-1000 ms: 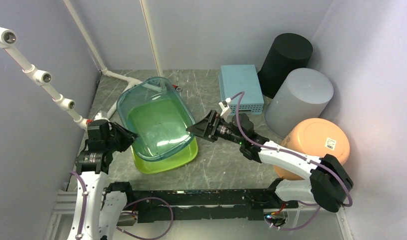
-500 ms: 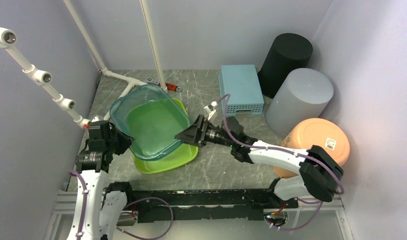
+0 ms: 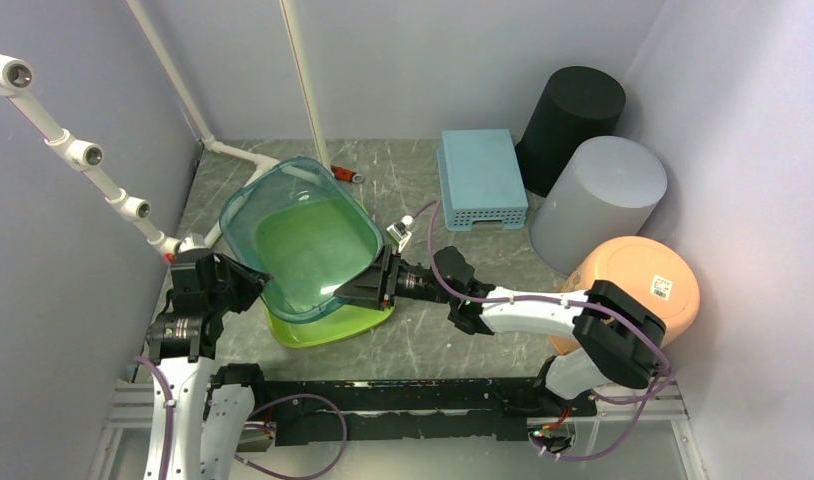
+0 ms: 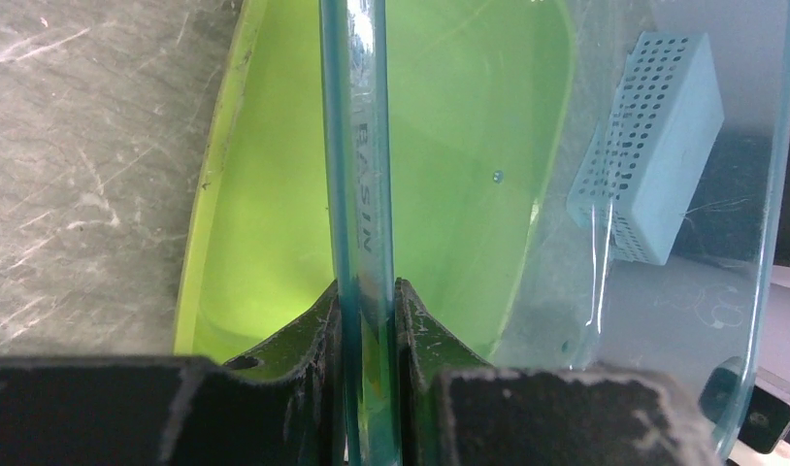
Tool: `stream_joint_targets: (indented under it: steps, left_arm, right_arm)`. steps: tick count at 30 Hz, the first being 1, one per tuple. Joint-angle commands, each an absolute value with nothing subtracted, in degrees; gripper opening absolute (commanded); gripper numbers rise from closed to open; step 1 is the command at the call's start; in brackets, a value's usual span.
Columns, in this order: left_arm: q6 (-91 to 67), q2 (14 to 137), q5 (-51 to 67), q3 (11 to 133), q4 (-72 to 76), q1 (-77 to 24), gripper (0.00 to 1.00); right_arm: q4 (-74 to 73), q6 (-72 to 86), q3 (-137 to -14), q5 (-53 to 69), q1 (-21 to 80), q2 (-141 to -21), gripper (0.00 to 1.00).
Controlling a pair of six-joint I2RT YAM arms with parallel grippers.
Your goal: Turn the large container upside down
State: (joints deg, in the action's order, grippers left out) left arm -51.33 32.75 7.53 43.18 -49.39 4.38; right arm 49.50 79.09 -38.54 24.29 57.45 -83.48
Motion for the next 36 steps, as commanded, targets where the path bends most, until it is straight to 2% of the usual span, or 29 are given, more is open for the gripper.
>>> stream_joint_targets:
  steps: [1,9,13,18,24,29,31,32,34,36]
  left_arm:
    - [-47.9,32.5,13.3,46.1,-49.9,4.0,0.03]
    - [-43.7,31.9,17.3,46.4,-50.0,4.0,0.03]
    - [-41.2,30.7,21.6,45.0,-46.4,4.0,0.03]
    - [-35.8,33.0,26.3,46.0,-46.1,4.0,0.03]
    - [-33.0,32.8,28.3,45.9,-46.0,4.1,0.03]
    - [-34.2,33.8,29.3,45.4,-44.5,4.0,0.03]
    - [-34.4,35.0,29.4,45.0,-44.3,4.1,0.03]
    - [-34.7,35.4,29.3,44.7,-44.3,4.1,0.03]
    - [-35.1,36.1,28.8,44.3,-44.7,4.0,0.03]
    - [-34.7,36.9,28.0,44.8,-45.4,4.0,0.03]
  right_arm:
    - [46.7,77.3,-40.7,16.9,56.8,-80.0,0.54]
    - [43.7,80.4,-36.5,9.5,56.8,-77.1,0.46]
    - [40.7,80.4,-37.9,9.4,56.8,-78.0,0.52]
    - [41.5,82.2,-36.3,8.1,56.4,-77.5,0.55]
    - [39.4,84.8,-33.4,3.2,56.3,-74.2,0.54]
    - [35.3,82.5,-36.1,4.5,56.3,-74.1,0.46]
    - [40.1,83.8,-35.1,5.6,56.3,-75.2,0.31]
    - [42.5,84.5,-34.5,6.0,56.2,-75.8,0.27]
    - [46.1,84.2,-34.6,7.3,56.2,-76.8,0.27]
    - [44.4,82.0,-36.9,8.7,56.2,-77.3,0.32]
